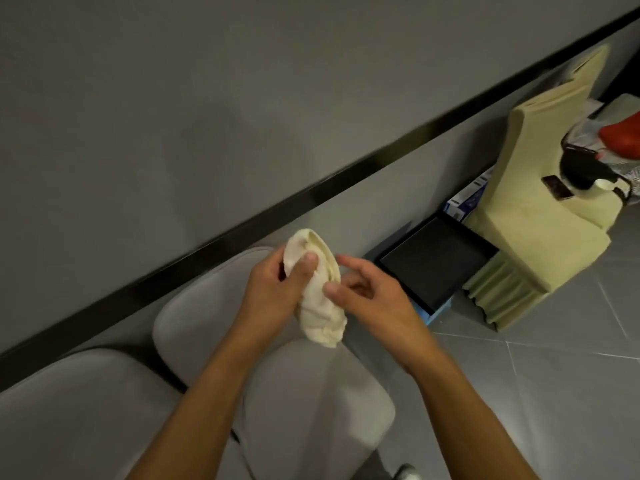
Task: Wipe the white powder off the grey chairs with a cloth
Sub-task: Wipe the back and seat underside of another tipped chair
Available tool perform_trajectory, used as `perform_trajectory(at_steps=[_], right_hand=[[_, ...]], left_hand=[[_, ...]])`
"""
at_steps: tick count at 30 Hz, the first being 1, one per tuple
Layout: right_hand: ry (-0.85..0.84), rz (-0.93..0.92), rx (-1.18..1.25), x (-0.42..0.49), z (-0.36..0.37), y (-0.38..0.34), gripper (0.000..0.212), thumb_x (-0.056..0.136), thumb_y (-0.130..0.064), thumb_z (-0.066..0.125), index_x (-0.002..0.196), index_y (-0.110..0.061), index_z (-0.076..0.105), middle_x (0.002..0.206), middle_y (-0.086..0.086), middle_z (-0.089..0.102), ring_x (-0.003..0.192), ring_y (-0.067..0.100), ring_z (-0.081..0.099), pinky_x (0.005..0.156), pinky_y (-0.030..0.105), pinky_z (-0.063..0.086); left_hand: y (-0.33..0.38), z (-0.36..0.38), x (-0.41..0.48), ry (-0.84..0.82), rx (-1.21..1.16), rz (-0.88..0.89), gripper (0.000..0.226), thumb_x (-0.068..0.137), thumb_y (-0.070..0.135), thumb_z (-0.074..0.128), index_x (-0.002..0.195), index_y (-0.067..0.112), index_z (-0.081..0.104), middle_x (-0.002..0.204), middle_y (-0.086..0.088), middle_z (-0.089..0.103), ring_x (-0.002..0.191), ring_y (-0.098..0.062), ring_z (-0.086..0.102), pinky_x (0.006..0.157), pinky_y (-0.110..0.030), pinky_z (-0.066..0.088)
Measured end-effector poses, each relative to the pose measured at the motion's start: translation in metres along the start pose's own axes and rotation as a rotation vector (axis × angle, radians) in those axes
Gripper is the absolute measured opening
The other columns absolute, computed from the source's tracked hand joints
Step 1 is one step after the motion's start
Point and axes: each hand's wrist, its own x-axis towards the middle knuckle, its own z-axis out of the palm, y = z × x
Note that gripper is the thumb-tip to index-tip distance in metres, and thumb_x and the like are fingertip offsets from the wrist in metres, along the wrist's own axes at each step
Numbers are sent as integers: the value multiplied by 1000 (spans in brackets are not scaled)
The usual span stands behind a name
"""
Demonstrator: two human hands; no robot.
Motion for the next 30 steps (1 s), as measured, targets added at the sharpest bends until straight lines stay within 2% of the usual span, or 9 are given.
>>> perform_trajectory(at_steps=[3, 5, 8, 12, 16, 20, 23, 26, 30], right_hand=[[14, 22, -34, 0, -64, 9, 30, 81, -33, 82, 99, -14, 67, 85, 3, 73, 78, 14, 70, 70, 28, 57], [56, 7, -90, -3, -107, 14, 30, 84, -30, 80, 91, -8, 62, 76, 7, 66, 69, 14, 63, 63, 33, 52], [190, -35, -122, -5, -159, 17, 26, 87, -28, 75, 85, -12, 55, 71, 2, 59, 67, 11, 57, 58, 35, 48], [395, -90, -176, 4, -220, 15, 20, 92, -26, 69, 84, -19, 52, 73, -5, 60, 63, 0, 55, 53, 19, 46], [490, -118, -268, 13, -246, 15, 14, 98, -28, 62, 92, -19, 52, 82, -4, 60, 69, -6, 58, 50, 15, 44], [620, -130, -241, 45, -281, 18, 14, 100, -32, 58, 96, -21, 51, 85, -6, 62, 73, -2, 59, 51, 20, 47], [643, -132, -207, 75, -308, 20, 16, 99, -35, 58, 99, -22, 50, 87, -8, 61, 73, -4, 59, 55, 19, 48], [598, -137, -227, 114, -341, 27, 18, 98, -36, 60, 101, -20, 52, 87, -9, 61, 74, -6, 59, 58, 16, 48], [529, -29, -363, 176, -383, 40, 16, 96, -39, 62, 96, -27, 52, 89, -8, 63, 77, 4, 63, 57, 19, 49]], left_hand=[[1, 70, 6, -40, 169, -59, 23, 87, 50, 67, 102, 32, 69, 94, 9, 76, 89, -9, 73, 70, -19, 57], [4, 109, 12, -79, 272, -108, 39, 77, 66, 61, 102, 36, 64, 100, 8, 70, 91, -9, 70, 70, -16, 54], [14, 150, 24, -248, 272, -138, 37, 80, 61, 62, 108, 37, 65, 104, 9, 72, 99, -12, 71, 71, -13, 54], [24, 201, 52, -450, 112, -224, 46, 81, 40, 77, 123, 27, 62, 109, 9, 75, 103, -13, 72, 85, -33, 61], [29, 223, 74, -283, 99, -166, 41, 77, 37, 80, 107, 14, 63, 99, -1, 74, 94, -20, 73, 75, -33, 62], [23, 275, 111, -128, -170, -197, 39, 80, 33, 78, 112, 12, 68, 107, -6, 76, 103, -27, 73, 90, -51, 60], [17, 311, 136, -267, -443, -336, 43, 91, 32, 66, 131, 17, 61, 123, -6, 73, 113, -24, 70, 96, -46, 57], [-3, 337, 169, -321, -458, -368, 38, 98, 22, 64, 134, 24, 55, 125, -2, 72, 115, -23, 69, 92, -46, 58], [-28, 360, 233, -55, -310, -264, 35, 93, 10, 71, 120, 26, 56, 118, -1, 73, 105, -15, 72, 86, -42, 61]])
